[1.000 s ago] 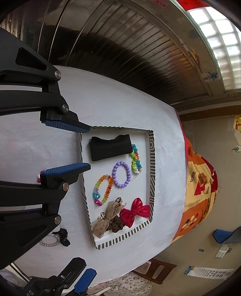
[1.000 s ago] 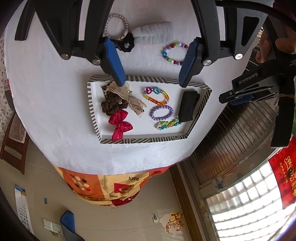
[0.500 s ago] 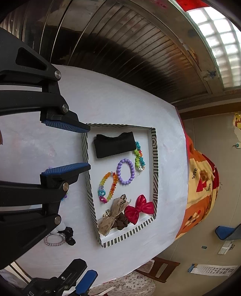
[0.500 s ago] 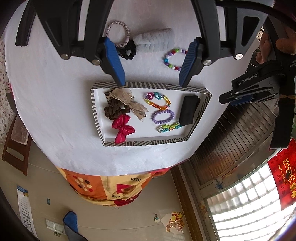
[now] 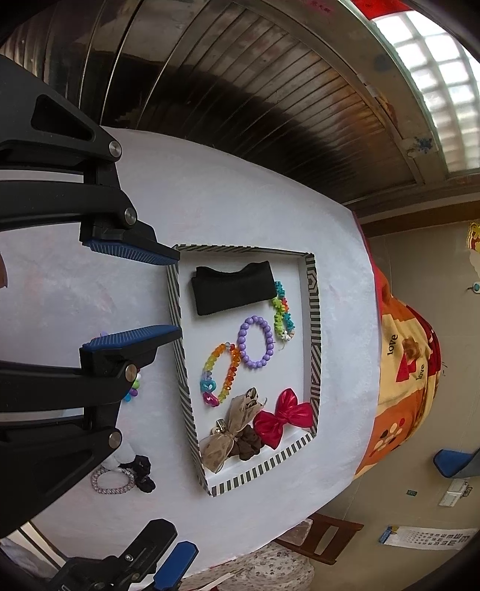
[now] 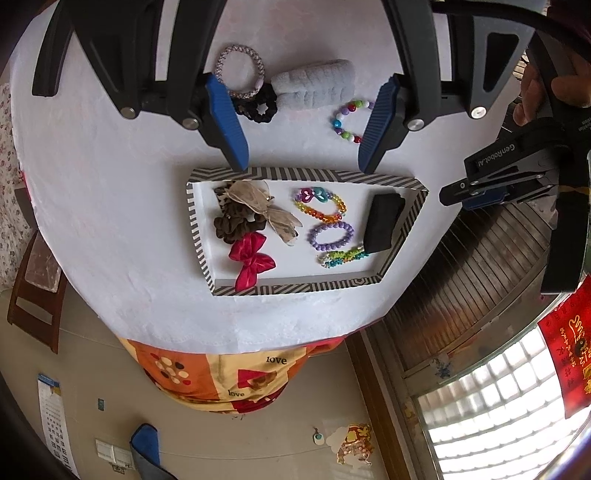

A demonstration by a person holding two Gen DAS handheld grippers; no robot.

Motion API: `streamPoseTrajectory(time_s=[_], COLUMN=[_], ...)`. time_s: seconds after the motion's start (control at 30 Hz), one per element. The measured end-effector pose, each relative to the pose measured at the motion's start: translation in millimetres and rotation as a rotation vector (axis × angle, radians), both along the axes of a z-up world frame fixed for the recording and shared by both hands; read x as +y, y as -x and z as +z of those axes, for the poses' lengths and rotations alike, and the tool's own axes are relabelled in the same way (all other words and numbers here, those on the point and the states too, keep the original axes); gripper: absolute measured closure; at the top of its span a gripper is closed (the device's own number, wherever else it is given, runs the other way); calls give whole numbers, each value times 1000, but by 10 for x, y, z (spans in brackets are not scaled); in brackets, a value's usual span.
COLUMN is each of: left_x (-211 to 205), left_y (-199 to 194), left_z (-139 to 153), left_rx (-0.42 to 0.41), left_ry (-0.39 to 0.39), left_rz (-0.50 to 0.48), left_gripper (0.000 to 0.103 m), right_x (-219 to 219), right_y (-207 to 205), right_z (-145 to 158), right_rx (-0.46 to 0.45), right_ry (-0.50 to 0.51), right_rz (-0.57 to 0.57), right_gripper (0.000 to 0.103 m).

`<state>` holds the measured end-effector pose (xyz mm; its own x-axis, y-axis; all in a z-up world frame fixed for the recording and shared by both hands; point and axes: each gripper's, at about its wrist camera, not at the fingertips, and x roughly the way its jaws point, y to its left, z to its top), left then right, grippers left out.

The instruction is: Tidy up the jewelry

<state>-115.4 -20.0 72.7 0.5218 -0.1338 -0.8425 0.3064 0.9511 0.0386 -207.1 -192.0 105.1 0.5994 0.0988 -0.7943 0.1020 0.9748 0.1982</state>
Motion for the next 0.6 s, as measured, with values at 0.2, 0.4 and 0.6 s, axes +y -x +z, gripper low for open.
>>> streamPoseTrajectory(time_s=[0.2,0.4,0.6], left_x=[25,34,25], left_y=[-13,-22,-26], left_z=[-27,-47,-68], left_rx=[7,11,16], left_ry=[-2,-6,-9], left_rz=[3,3,-3], left_gripper=[91,91,91], right_x=[30,41,14], right_y=[-24,-35,-34], right_z=[-24,-32,-42], right_rx=[8,12,17], right_ry=[0,2,4], right_rz=[8,13,10], right_gripper=[38,38,37])
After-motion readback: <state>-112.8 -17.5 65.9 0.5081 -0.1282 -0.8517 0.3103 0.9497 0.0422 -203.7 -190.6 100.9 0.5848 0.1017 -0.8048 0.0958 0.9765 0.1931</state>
